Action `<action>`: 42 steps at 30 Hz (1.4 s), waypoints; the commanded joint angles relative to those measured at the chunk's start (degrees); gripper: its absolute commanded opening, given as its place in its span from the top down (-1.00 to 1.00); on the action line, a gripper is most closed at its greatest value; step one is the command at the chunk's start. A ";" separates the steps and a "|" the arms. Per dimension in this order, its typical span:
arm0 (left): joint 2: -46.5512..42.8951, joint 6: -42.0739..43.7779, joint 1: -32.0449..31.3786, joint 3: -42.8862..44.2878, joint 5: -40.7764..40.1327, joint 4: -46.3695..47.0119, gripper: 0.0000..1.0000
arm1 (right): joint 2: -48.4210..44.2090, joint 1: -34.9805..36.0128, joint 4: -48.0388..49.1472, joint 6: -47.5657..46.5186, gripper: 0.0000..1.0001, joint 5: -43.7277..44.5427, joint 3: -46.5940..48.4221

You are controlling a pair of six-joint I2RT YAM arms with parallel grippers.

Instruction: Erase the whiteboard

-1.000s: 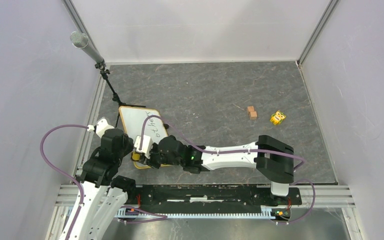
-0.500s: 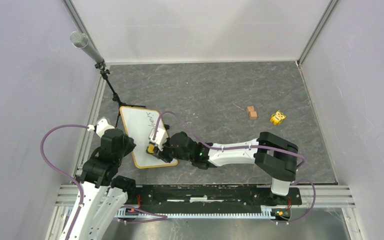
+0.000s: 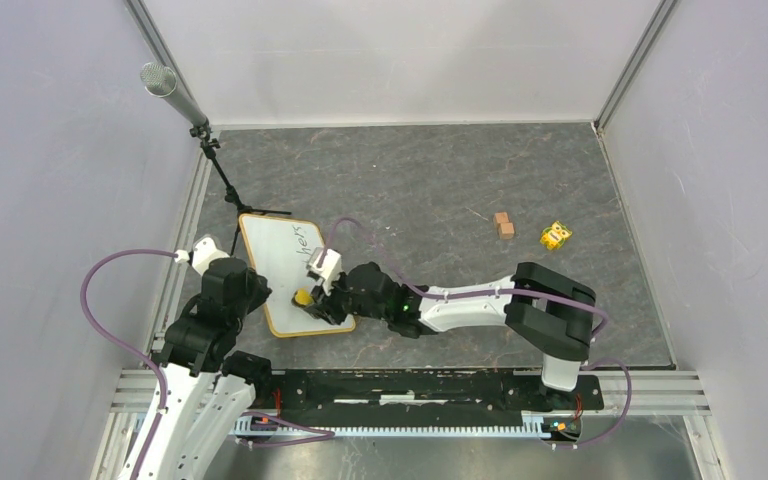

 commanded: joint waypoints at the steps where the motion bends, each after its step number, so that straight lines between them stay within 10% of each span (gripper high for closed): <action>1: 0.26 -4.06 -0.89 0.34 3.93 1.15 0.96 | 0.63 -1.97 15.09 13.85 0.75 -8.08 -8.99; 8: 1.07 -4.16 -0.90 0.25 3.80 1.37 0.95 | 2.71 -9.39 36.22 27.72 0.73 -13.27 -26.72; 30: 0.92 -4.08 -0.89 0.33 3.88 1.17 0.95 | 5.16 -7.54 39.02 23.66 0.74 -8.49 -22.53; 42: -0.64 -2.44 -0.90 -0.60 6.06 3.70 0.95 | 8.60 -7.73 20.27 18.88 0.74 -10.38 -8.34</action>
